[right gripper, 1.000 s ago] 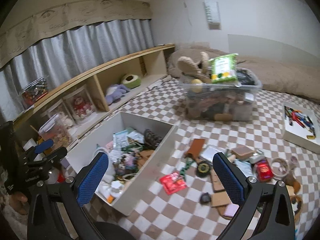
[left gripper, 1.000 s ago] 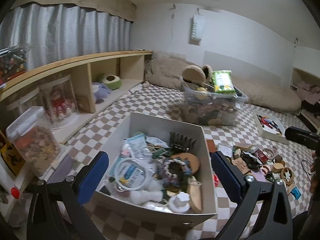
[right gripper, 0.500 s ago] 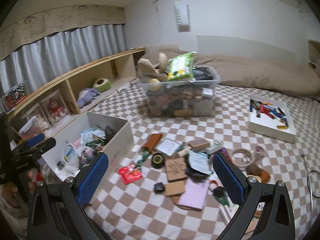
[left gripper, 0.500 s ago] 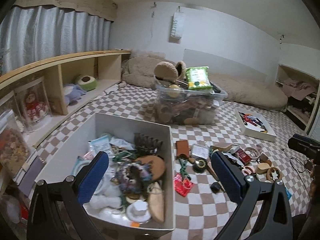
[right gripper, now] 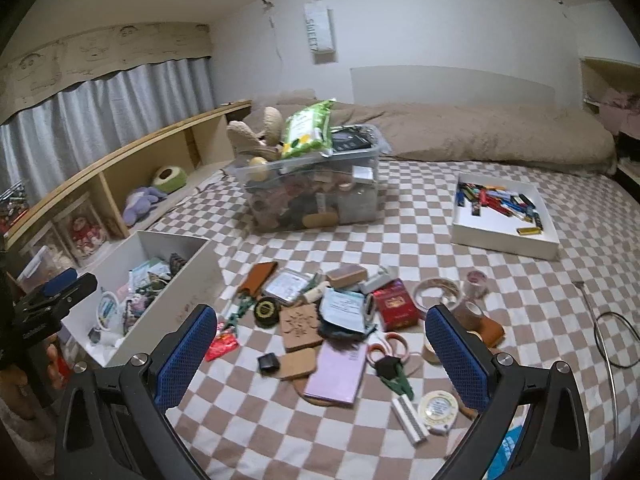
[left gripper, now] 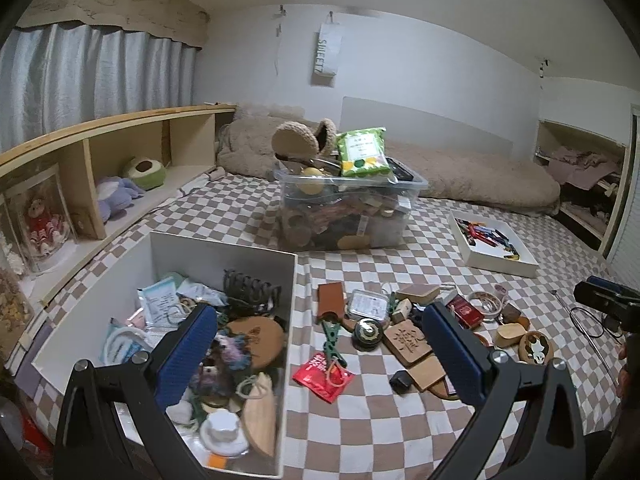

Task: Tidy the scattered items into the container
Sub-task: 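Withdraw both tools up out of the box back toward the pile, then move the left tool to the black square block while the right tool approaches a white striped box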

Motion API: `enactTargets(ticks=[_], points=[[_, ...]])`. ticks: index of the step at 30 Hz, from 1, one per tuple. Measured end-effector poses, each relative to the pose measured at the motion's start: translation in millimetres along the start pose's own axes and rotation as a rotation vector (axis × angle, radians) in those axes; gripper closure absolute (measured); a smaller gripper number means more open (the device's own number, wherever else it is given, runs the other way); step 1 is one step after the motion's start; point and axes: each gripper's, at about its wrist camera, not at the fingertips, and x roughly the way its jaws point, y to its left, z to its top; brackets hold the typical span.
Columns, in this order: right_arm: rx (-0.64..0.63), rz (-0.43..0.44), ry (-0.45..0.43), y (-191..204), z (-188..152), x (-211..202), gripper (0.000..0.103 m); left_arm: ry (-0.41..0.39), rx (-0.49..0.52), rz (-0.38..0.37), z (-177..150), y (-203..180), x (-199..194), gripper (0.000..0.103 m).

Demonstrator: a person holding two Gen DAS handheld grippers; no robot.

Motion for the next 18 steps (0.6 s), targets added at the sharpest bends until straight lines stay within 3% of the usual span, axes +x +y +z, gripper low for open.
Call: enactTargets(ticks=[6,18], points=[[0.027,-0.041,0.020,-18,-14,8,0.000,0.039,0.013,-0.029,-8,-15,18,0.000],[0.134,-0.108,0.097,-63,-44,34,0.000,0.191,0.043,-0.080,-32,-54,68,0.000]])
